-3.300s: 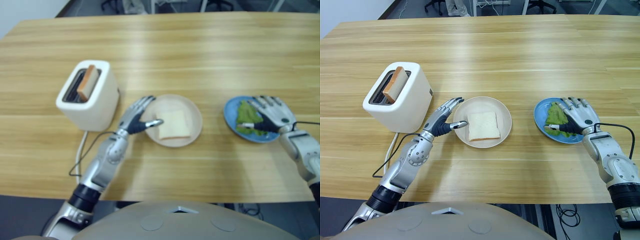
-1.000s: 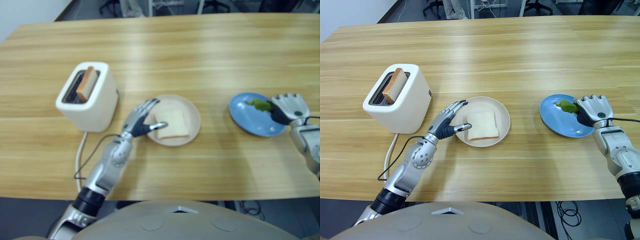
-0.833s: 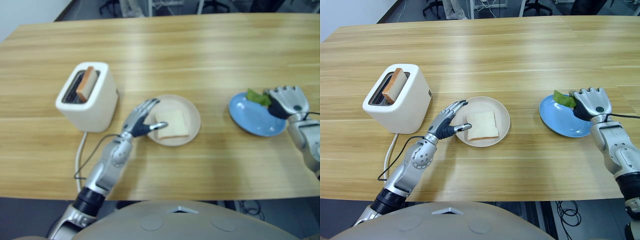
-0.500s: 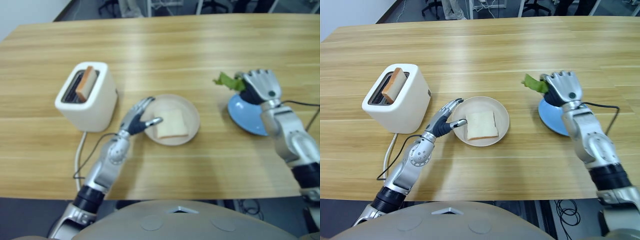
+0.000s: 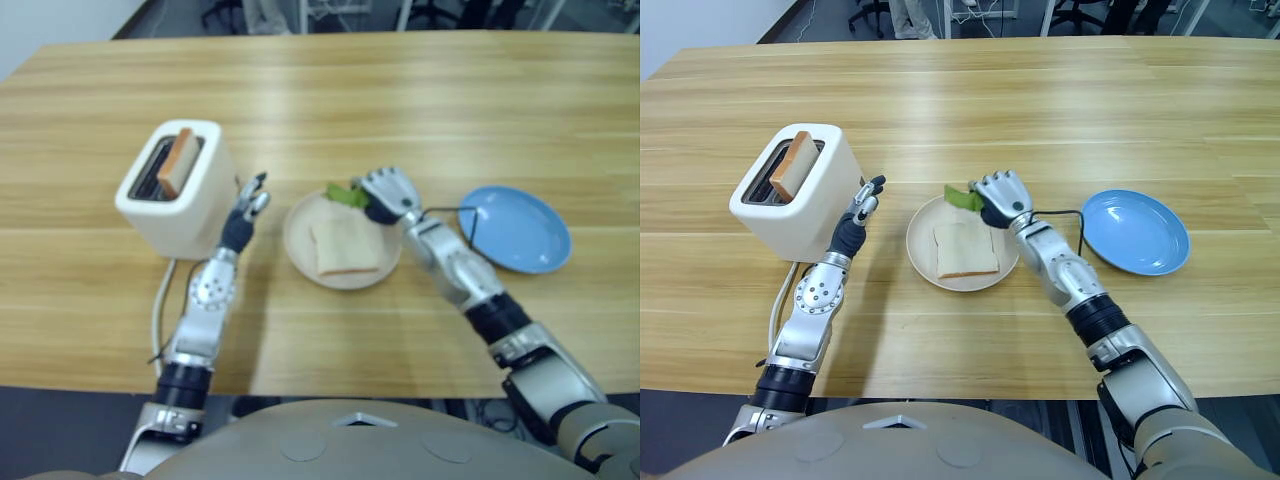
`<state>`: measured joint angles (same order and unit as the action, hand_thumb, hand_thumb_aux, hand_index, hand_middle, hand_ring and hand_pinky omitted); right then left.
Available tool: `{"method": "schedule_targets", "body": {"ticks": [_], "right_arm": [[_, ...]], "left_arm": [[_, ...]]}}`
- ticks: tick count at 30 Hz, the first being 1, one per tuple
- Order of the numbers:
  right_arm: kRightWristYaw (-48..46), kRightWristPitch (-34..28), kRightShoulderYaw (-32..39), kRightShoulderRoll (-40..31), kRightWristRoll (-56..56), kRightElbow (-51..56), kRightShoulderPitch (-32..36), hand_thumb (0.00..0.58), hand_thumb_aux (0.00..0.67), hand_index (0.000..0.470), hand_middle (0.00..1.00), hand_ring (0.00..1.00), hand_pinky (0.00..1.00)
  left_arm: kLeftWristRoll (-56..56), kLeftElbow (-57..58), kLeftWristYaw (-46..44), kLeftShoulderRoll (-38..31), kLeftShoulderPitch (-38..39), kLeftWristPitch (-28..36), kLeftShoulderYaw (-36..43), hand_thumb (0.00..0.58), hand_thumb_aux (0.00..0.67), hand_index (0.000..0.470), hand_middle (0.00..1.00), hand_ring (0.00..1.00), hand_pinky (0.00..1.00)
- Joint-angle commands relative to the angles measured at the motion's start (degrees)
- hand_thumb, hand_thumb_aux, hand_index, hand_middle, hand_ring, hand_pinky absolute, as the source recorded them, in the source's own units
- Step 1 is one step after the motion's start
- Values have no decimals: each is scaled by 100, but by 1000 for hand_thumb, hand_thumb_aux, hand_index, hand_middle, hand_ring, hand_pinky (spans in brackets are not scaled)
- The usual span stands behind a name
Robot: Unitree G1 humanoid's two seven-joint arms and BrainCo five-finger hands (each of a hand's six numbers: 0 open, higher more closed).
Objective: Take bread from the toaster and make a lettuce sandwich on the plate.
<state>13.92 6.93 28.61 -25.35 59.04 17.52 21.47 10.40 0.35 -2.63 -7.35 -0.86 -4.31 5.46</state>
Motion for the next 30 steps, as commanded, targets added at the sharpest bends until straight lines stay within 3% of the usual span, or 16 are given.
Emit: {"method": "schedule_targets", "body": {"ticks": [1, 16, 17, 18, 19, 20, 21, 30], "right_arm": [[18, 59, 100, -117, 64, 13, -168, 580, 670, 460, 1000, 1000, 1000], [-315, 62, 128, -545, 218, -679, -834, 580, 670, 460, 973, 973, 973], [-350, 65, 121, -569, 208, -724, -867, 555, 531, 364, 373, 373, 373], [-379, 76, 111, -585, 185, -760, -899, 555, 531, 364, 373, 373, 373], [-423, 93, 95, -603, 149, -808, -942, 265, 176, 121, 0, 0, 0], [-463, 102, 79, -622, 128, -867, -982, 265, 176, 121, 0, 0, 0], [-516, 107, 52, -652, 110, -956, -1034, 0, 0, 0, 0, 0, 0], [-1180, 149, -515, -1089, -449, -1844, -1566, 0, 0, 0, 0, 0, 0]], "left_arm": [[-82, 158, -41, 19, -31, 72, -23, 0, 0, 0, 0, 0, 0], [-45, 300, 28, -6, -65, -1, 6, 0, 0, 0, 0, 0, 0], [-44, 296, 27, -9, -57, -3, 6, 0, 0, 0, 0, 0, 0], [-41, 294, 29, -11, -52, -3, 7, 0, 0, 0, 0, 0, 0], [-37, 298, 29, -14, -51, -5, 9, 0, 0, 0, 0, 0, 0], [-34, 301, 30, -15, -51, -6, 10, 0, 0, 0, 0, 0, 0], [-28, 303, 32, -18, -50, -8, 12, 0, 0, 0, 0, 0, 0], [7, 311, 51, -41, -19, -30, -1, 0, 0, 0, 0, 0, 0]]}}
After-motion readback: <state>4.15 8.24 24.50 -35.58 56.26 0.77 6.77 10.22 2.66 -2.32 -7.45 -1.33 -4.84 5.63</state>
